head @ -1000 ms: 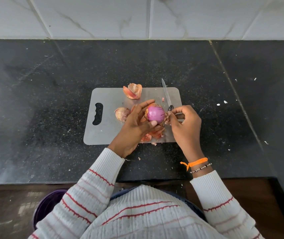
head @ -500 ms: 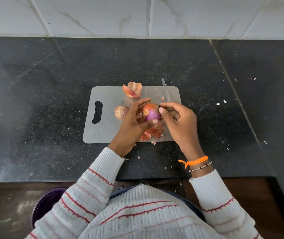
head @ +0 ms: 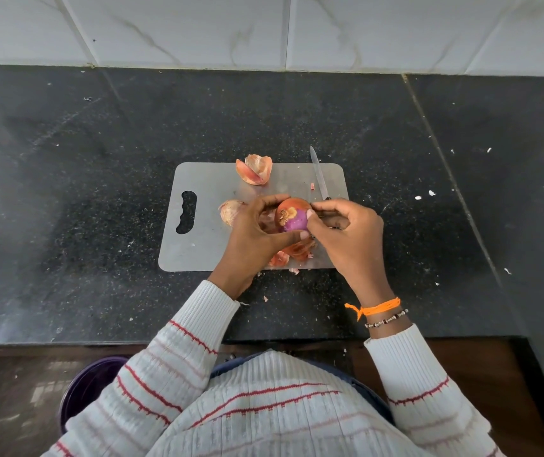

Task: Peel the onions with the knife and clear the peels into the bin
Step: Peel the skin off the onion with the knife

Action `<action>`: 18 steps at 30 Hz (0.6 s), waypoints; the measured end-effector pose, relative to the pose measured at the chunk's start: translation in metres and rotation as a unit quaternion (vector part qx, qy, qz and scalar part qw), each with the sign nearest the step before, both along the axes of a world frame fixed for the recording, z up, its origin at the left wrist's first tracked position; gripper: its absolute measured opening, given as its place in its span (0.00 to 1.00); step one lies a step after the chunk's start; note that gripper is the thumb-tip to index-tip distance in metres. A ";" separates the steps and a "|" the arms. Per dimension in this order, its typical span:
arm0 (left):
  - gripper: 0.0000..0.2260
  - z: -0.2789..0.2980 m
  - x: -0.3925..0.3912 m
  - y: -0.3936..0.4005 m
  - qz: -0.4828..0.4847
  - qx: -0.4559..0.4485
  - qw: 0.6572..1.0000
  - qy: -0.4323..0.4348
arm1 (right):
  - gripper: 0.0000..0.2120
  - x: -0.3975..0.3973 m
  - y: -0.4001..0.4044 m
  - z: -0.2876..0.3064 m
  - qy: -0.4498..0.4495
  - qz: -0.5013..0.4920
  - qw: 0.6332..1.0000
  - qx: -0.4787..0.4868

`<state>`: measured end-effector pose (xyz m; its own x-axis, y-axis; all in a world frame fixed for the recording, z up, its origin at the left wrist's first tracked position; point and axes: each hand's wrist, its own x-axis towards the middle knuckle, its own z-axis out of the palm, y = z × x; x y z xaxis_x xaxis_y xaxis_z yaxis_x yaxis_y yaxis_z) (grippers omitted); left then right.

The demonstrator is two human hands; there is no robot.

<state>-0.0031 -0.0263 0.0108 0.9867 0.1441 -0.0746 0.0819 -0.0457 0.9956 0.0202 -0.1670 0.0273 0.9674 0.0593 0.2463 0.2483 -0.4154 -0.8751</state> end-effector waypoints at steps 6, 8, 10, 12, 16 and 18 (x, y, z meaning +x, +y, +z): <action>0.24 0.001 0.000 -0.001 -0.006 -0.015 1.000 0.010 | 0.06 0.005 -0.005 -0.009 -0.004 -0.009 1.000 -0.002; 0.24 0.001 0.000 0.000 -0.003 -0.019 1.000 0.012 | 0.07 0.004 -0.005 -0.009 0.065 -0.009 0.996 0.067; 0.24 0.000 0.001 0.001 0.000 -0.023 1.000 0.015 | 0.09 0.003 -0.004 -0.010 0.119 -0.015 0.985 0.123; 0.24 0.000 0.002 0.001 0.001 -0.019 1.000 0.015 | 0.12 0.004 -0.003 -0.011 0.121 -0.021 0.985 0.119; 0.22 0.001 0.001 0.000 0.000 -0.011 1.000 0.017 | 0.18 0.004 -0.001 -0.011 0.110 -0.020 0.989 0.092; 0.23 0.002 0.001 0.000 0.001 -0.018 1.000 0.020 | 0.14 0.004 0.000 -0.013 0.110 -0.016 0.990 0.085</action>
